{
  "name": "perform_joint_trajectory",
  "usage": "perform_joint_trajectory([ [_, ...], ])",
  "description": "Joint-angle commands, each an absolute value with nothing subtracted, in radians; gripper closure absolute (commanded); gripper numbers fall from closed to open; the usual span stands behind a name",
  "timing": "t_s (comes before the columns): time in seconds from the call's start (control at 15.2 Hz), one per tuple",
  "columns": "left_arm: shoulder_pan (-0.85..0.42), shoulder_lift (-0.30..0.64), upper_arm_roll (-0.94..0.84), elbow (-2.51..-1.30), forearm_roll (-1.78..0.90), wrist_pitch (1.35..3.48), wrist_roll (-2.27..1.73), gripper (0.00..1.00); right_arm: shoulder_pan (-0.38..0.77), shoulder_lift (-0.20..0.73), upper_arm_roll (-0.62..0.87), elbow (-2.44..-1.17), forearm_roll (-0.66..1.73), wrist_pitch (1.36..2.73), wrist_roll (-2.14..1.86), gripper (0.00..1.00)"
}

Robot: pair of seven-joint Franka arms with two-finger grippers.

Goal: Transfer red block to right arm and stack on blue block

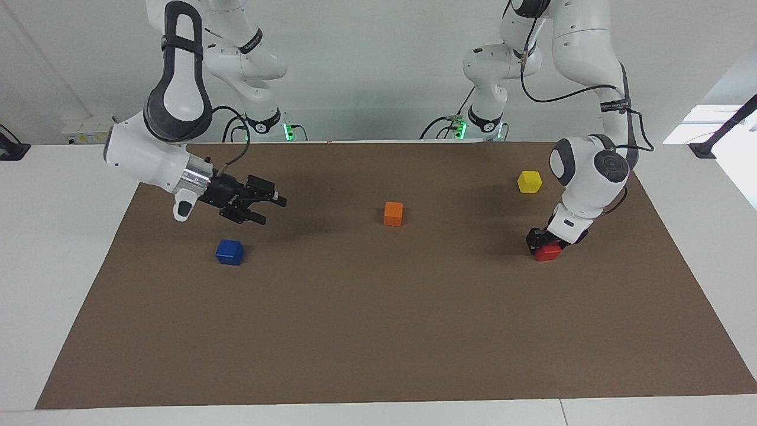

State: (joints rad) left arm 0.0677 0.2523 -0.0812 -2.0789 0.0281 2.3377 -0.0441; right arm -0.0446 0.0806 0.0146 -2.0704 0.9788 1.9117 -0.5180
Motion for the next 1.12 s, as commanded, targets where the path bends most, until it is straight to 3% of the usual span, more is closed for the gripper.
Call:
perform_joint_trajectory([
  [0.0, 0.058, 0.244, -0.075, -2.041, 0.054, 2.258, -0.162, 1.00, -0.034, 0.064, 0.017, -2.128, 1.092, 1.925, -0.606, 0.00],
  [0.26, 0.058, 0.230, -0.092, -1.814, -0.081, 1.932, -0.415, 1.00, -0.017, 0.086, 0.017, -2.141, 1.166, 1.921, -0.639, 0.00],
  [0.46, 0.058, 0.229, -0.132, -1.588, -0.185, 1.647, -0.630, 1.00, -0.015, 0.216, 0.017, -2.140, 1.296, 1.899, -0.837, 0.00],
  [0.66, 0.058, 0.186, -0.221, -1.534, -0.248, 1.565, -0.869, 1.00, 0.040, 0.230, 0.020, -2.137, 1.431, 1.866, -0.850, 0.00],
  [1.05, 0.057, 0.121, -0.383, -1.542, -0.374, 1.646, -1.343, 1.00, 0.153, 0.265, 0.021, -2.134, 1.774, 1.688, -0.857, 0.00],
])
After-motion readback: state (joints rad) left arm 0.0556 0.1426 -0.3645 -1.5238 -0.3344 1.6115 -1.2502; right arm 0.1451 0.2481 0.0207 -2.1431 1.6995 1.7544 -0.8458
